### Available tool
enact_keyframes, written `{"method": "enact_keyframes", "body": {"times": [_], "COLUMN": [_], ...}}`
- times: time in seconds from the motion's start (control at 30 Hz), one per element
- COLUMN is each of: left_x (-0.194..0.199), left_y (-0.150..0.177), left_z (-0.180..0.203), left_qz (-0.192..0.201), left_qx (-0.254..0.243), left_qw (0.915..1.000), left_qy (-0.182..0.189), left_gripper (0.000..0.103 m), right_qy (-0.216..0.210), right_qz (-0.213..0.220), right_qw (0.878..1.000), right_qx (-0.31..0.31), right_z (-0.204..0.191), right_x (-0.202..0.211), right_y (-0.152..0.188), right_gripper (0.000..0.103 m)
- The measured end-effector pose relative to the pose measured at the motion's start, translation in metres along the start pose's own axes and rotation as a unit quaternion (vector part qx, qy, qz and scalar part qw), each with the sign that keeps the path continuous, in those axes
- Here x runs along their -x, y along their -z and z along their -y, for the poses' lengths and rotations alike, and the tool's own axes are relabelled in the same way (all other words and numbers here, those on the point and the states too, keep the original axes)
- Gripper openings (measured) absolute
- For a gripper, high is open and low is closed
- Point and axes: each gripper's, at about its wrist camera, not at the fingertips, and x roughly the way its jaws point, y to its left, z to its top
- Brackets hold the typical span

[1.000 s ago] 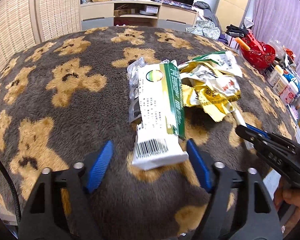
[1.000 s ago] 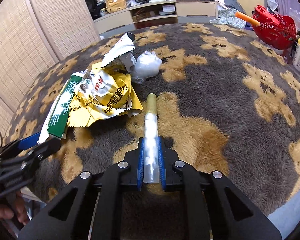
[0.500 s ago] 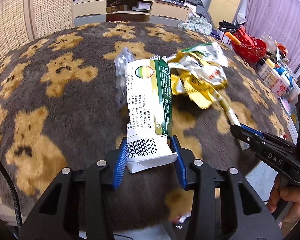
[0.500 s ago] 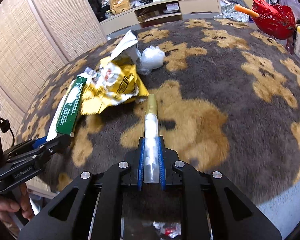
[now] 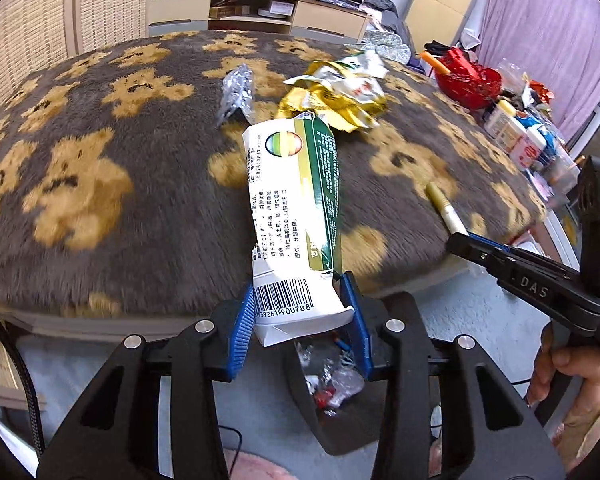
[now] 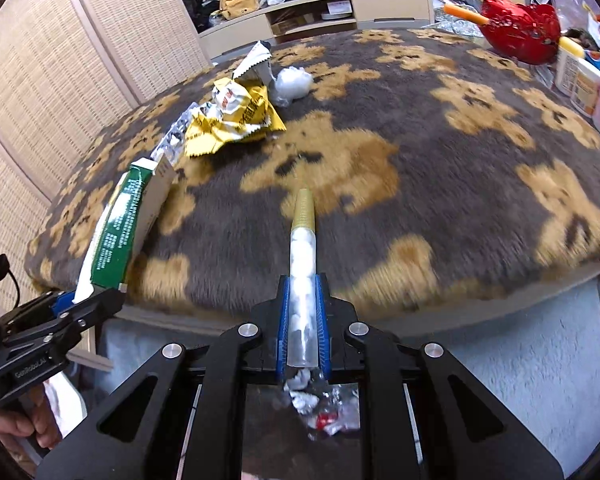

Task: Collect trash
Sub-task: 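Carry the carton and marker down over the metal bin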

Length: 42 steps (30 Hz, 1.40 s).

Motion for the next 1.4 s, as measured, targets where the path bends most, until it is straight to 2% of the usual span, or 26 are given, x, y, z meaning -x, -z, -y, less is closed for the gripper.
{"method": "enact_keyframes", "body": {"times": [0.3, 0.57, 0.8, 0.97, 1.2, 1.4], "left_x": [0.030, 0.027, 0.001, -0.029, -0.072, -0.090], "left_y": [0.044, 0.085, 0.117, 0.133, 0.140, 0.139], "left_z": [0.036, 0.059, 0.071, 0.072, 0.067, 0.063], "left_qz": [0.003, -0.022, -0.062, -0.095, -0.137, -0.154], "left_qx": [-0.015, -0.018, -0.021, -0.022, -0.013, -0.006], "left_qw": [0.9997, 0.9992, 0.9974, 0.9948, 0.9900, 0.9874], "left_qy": [0.018, 0.027, 0.031, 0.029, 0.030, 0.034], "left_gripper": [0.040, 0.040, 0.040, 0.040, 0.040, 0.040], "right_qy": [-0.004, -0.008, 0.000, 0.000, -0.002, 0.014], "right_qz": [0.005, -0.009, -0.044, -0.082, -0.112, -0.125], "right_qw": [1.000, 0.999, 0.998, 0.996, 0.992, 0.990], "right_qx": [-0.016, -0.033, -0.036, -0.036, -0.050, -0.058], "right_z": [0.017, 0.033, 0.040, 0.041, 0.046, 0.049], "right_x": [0.038, 0.051, 0.039, 0.013, -0.015, -0.032], "right_y": [0.045, 0.084, 0.112, 0.127, 0.128, 0.121], "right_gripper": [0.014, 0.014, 0.014, 0.014, 0.014, 0.014]}}
